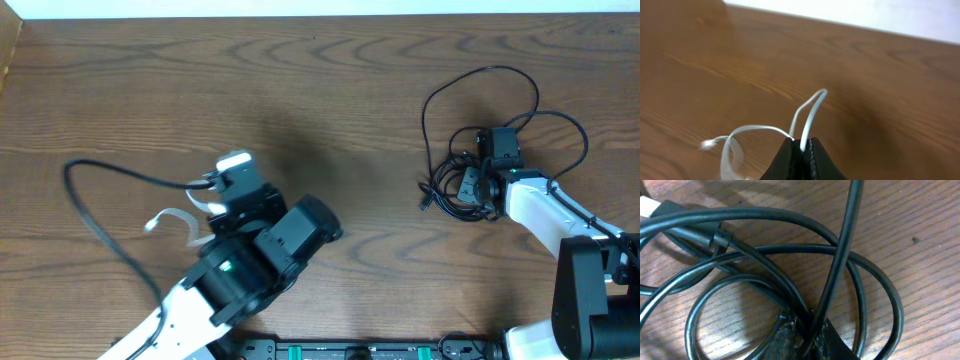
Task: Untangle cables
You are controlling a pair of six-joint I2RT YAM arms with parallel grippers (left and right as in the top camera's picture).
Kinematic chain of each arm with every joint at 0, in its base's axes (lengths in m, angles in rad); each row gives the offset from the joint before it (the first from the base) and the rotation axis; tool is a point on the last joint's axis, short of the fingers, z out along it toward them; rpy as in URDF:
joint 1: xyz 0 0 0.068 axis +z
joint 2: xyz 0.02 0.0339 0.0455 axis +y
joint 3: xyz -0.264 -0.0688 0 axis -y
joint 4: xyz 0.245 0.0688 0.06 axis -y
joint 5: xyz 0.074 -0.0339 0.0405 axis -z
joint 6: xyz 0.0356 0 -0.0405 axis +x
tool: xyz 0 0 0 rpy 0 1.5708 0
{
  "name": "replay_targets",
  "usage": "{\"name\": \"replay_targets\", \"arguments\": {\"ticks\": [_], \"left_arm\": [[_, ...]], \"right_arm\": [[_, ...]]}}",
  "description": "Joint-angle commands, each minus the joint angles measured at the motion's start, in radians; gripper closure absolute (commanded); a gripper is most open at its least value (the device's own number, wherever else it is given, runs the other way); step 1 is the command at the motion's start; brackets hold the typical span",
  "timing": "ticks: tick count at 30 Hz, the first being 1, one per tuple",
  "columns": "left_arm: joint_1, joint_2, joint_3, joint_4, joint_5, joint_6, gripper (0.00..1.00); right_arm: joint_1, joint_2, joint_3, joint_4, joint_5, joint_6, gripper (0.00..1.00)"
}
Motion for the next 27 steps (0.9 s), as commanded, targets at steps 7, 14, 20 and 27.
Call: {"name": "replay_targets", "arguments": {"ticks": [7,14,20,27], "left_arm": [[0.005,0.175,0.001,0.168,0.208,-0.042,0.92],[0.043,0.197,0.002,0.348,0.090,0.022,0.92],[0.072,0.196,0.001,0.370,0.142,0.023,0.85],[0.115,0.217,0.001,0.196,0.102,0.023,0.92]], "right_arm": [[0.002,0.007,-0.005,-0.003,-0.076,0.010,0.86],[0.002,0.007,-0.005,0.002,-0.076,0.010,0.85],[0.002,0.007,-0.005,0.003,-0.076,0.010,0.84],[0.004,0.007,-0.005,0.003,-0.077,0.010,0.84]]}}
